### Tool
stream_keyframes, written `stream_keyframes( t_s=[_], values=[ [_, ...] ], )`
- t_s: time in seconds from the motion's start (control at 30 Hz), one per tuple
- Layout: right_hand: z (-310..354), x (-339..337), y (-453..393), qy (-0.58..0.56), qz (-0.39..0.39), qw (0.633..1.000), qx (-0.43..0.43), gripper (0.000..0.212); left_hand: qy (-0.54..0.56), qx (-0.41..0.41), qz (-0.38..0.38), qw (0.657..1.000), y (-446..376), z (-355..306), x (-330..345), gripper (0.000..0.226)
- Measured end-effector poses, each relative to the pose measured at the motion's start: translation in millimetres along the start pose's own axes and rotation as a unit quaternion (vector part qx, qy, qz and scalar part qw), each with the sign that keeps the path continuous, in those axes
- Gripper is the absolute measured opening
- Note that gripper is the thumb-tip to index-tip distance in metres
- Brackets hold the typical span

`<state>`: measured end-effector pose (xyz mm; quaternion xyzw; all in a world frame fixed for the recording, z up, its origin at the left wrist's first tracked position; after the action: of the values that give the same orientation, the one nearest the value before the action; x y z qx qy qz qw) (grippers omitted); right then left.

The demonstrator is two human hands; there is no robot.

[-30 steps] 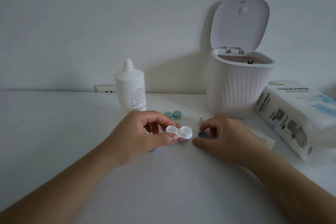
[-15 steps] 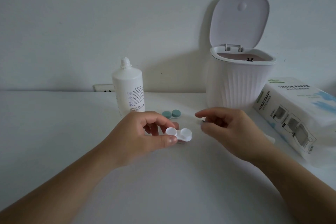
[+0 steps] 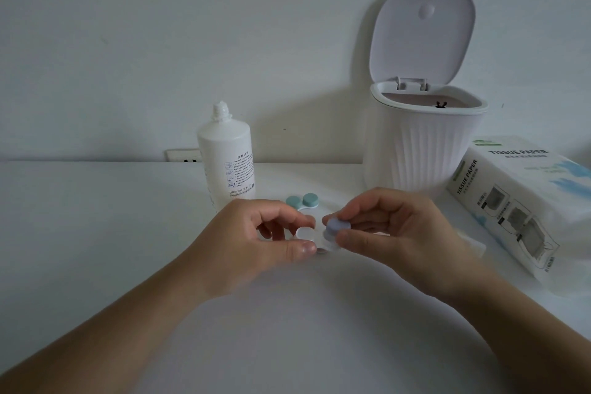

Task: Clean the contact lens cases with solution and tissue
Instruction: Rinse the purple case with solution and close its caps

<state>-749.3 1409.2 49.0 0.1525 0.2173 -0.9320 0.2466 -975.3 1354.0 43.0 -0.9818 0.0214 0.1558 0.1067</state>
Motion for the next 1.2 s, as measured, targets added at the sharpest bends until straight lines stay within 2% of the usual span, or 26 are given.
stream_keyframes(
  t_s=[0.23, 0.33, 0.47, 0.6, 0.7, 0.87, 1.07, 1.2],
  values=[
    [5.3, 2.9, 1.4, 0.064, 0.033, 0.997, -0.021, 0.029, 0.053, -0.006, -0.001, 0.999, -1.1, -2.0, 0.0, 0.026],
    [10.4, 3.1, 2.5, 0.104, 0.041, 0.993, -0.035, 0.026, 0.042, -0.004, 0.007, 0.999, -0.5, -2.4, -0.4, 0.024],
    [14.3, 0.3, 4.4, 0.152, 0.063, 0.985, -0.048, 0.025, 0.025, -0.008, 0.013, 1.000, -0.7, -1.4, -0.3, 0.026],
    [15.5, -3.0, 6.7, 0.183, 0.078, 0.978, -0.057, 0.035, 0.016, -0.006, 0.033, 0.999, -0.3, 0.3, -0.1, 0.034],
    [16.3, -3.4, 7.9, 0.212, 0.078, 0.972, -0.061, 0.031, 0.019, -0.006, 0.035, 0.999, -1.1, 1.6, 0.8, 0.037],
    [12.4, -1.5, 7.1, 0.229, 0.045, 0.970, -0.069, 0.020, 0.022, -0.001, 0.034, 0.999, -2.0, 5.5, 2.1, 0.034],
    [3.8, 4.6, 2.0, 0.257, 0.045, 0.964, -0.054, 0.045, 0.018, 0.014, 0.027, 0.999, -1.7, 3.3, 4.5, 0.033],
    [6.6, -1.9, 3.1, 0.208, 0.063, 0.974, -0.065, 0.039, 0.033, 0.021, 0.014, 0.999, -2.1, -0.1, 1.5, 0.032]
  ],
)
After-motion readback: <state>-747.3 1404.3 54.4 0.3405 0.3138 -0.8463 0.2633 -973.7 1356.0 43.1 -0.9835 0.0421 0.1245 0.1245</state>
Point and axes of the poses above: each hand's wrist, its own y-axis away from the middle knuckle, its own x-axis out of the palm, z = x × y, the point moved 1 cm from there along -y, towards the middle knuckle, and after that the axes turned 9 degrees about y, right-handed, at the moved point
